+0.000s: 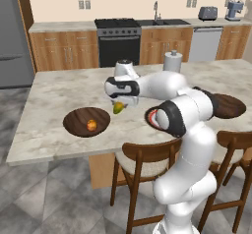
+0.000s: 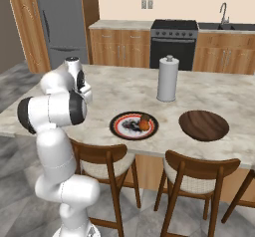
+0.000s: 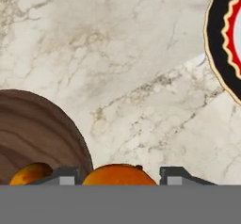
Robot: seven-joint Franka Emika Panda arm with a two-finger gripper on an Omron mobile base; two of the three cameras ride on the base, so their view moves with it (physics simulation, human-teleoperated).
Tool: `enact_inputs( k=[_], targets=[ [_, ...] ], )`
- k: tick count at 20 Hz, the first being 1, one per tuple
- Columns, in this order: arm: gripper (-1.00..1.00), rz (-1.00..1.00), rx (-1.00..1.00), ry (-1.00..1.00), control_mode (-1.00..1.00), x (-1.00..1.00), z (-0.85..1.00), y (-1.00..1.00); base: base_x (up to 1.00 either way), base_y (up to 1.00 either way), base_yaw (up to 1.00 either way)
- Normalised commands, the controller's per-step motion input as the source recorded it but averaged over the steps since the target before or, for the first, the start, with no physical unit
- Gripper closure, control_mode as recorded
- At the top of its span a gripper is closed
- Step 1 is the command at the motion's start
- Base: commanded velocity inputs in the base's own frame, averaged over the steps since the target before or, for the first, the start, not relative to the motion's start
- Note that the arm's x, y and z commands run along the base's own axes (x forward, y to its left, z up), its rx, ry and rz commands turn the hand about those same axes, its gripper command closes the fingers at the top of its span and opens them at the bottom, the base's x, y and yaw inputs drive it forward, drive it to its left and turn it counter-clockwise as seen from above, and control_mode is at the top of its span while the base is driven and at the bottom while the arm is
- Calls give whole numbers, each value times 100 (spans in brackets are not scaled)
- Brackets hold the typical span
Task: Take the fruits from the plate on the dining counter and place two fruits in each bowl.
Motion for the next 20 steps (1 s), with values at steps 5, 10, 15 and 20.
enact_inputs(
  k=[5,10,15,20],
  targets=[
    [100,5,7,0,-100,3,3,74,0,0,0],
    [100,2,11,1,-100,13,-9,65,0,0,0],
    [100,3,8,0,-100,6,-22,56,0,0,0],
    [100,0,0,0,-100,11,-26,38,0,0,0]
  ],
)
